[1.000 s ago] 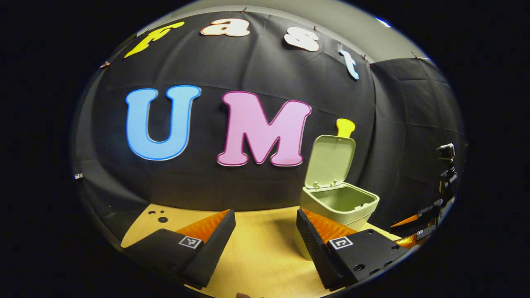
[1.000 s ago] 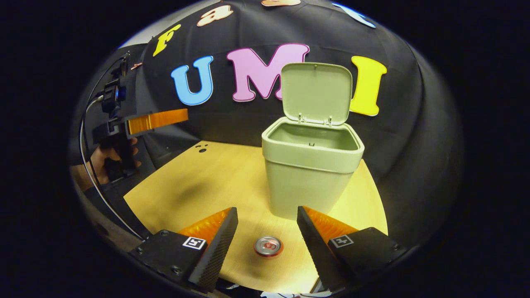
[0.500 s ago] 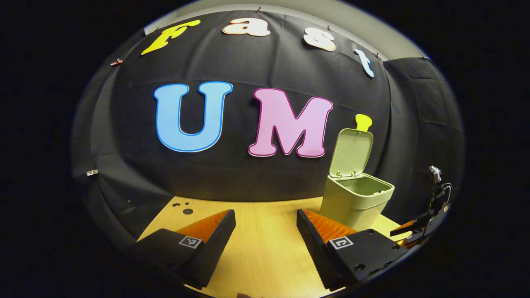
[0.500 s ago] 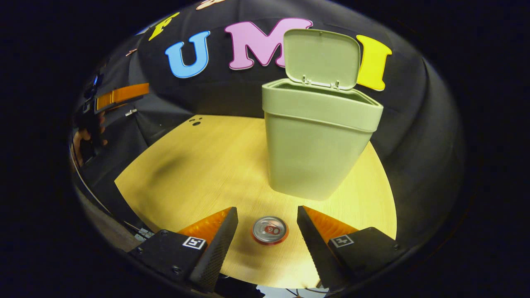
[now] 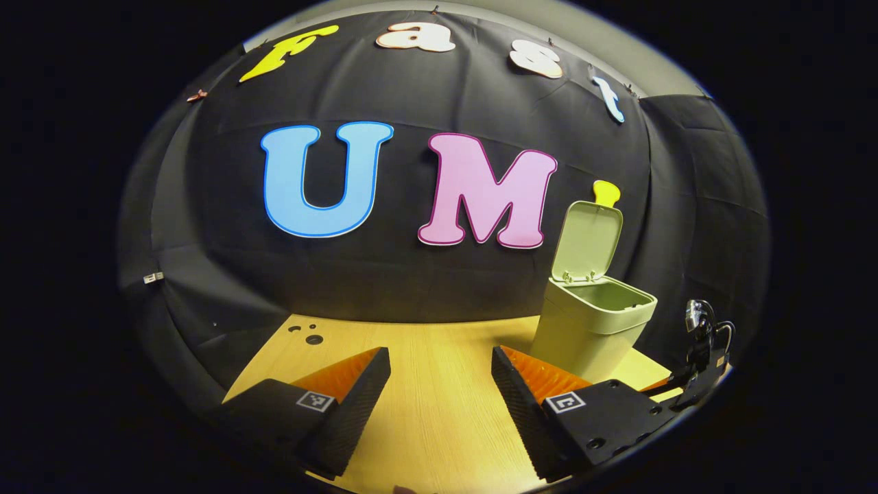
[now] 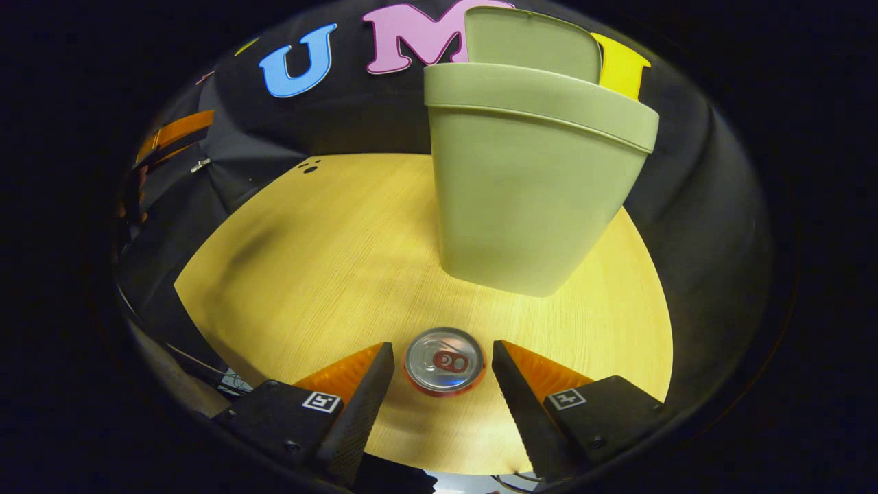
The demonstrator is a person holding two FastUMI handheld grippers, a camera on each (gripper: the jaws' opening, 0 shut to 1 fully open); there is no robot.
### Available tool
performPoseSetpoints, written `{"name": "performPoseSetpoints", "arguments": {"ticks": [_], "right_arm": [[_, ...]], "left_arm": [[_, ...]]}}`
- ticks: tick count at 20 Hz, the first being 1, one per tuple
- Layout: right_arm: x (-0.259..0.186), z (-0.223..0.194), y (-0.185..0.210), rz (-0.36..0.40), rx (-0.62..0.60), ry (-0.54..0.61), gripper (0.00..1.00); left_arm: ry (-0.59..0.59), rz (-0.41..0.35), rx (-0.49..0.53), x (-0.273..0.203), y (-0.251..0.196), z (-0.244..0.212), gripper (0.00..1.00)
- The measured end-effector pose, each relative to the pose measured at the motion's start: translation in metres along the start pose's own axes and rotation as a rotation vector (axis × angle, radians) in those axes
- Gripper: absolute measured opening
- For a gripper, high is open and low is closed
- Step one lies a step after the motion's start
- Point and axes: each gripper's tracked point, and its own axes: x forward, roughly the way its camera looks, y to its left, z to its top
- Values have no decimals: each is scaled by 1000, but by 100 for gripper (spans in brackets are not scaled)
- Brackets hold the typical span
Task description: Press the lid of the desktop garbage bin to open it, pick up the crumpled paper on the desktop and throw it into the bin, then pick up the pop can on the desktop and drop it into the bin, and finally close the garbage bin lid.
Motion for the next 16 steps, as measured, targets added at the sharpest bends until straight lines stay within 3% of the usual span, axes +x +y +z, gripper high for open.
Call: {"name": "performPoseSetpoints", "arguments": {"ticks": [7, 10, 12, 16], "right_arm": [[14, -7, 0, 5, 24, 39, 93], [17, -8, -2, -4, 6, 45, 86], [16, -7, -2, -5, 0, 50, 89], [11, -2, -1, 2, 8, 45, 83]], "left_arm": [[20, -3, 0, 4, 1, -5, 96], [25, -2, 0, 5, 1, -7, 96], [26, -3, -2, 5, -1, -8, 96], [27, -4, -2, 6, -2, -8, 96]]}}
